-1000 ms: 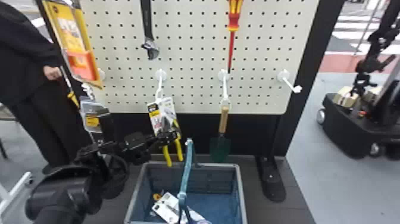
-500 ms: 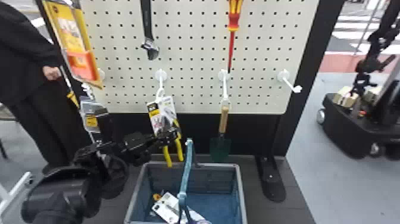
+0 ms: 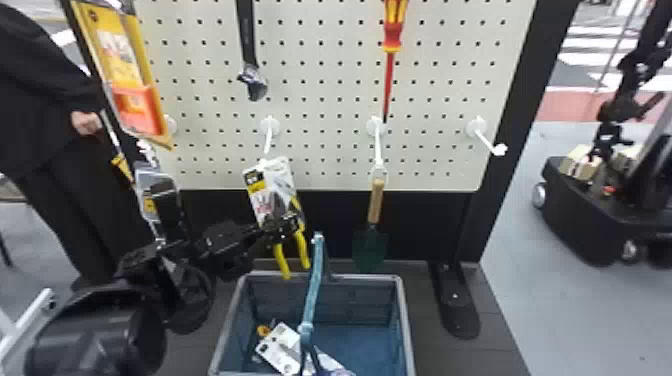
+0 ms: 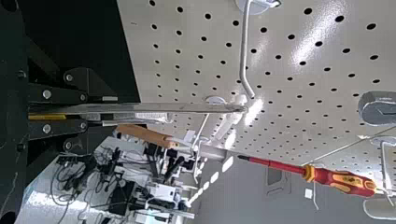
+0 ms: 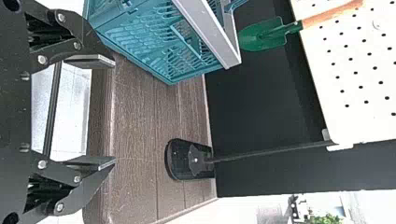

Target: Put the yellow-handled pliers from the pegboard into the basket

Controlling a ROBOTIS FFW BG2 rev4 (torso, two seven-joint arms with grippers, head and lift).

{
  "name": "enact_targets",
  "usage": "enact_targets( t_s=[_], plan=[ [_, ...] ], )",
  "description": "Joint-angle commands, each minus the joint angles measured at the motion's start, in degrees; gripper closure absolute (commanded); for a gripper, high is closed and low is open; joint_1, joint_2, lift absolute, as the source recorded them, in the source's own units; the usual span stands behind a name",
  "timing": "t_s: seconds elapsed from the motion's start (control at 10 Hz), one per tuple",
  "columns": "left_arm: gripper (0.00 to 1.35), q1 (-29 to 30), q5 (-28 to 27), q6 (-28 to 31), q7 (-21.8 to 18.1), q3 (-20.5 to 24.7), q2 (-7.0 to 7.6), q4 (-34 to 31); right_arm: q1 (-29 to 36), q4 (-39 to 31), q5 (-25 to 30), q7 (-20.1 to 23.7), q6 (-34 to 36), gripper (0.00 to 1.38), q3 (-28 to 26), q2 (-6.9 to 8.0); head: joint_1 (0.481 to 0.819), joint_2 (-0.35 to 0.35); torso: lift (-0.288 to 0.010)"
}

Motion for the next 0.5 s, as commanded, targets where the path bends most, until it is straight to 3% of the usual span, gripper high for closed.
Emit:
enact_targets(
  t_s=[0.0, 0.4],
  plan=[
    [1.21, 2.79, 0.42, 0.85, 0.21, 0.61, -0.63, -1.93, 0.10, -0.11, -0.03, 0.00, 0.00, 0.53, 0.00, 0.14, 0.549, 0.000, -0.100],
    [1.21, 7.47, 1.48, 1.20, 0.30, 0.53, -1.33, -2.64, 0.10, -0.11, -0.03, 0.00, 0.00, 0.53, 0.00, 0.14, 0.549, 0.000, -0.100]
  ],
)
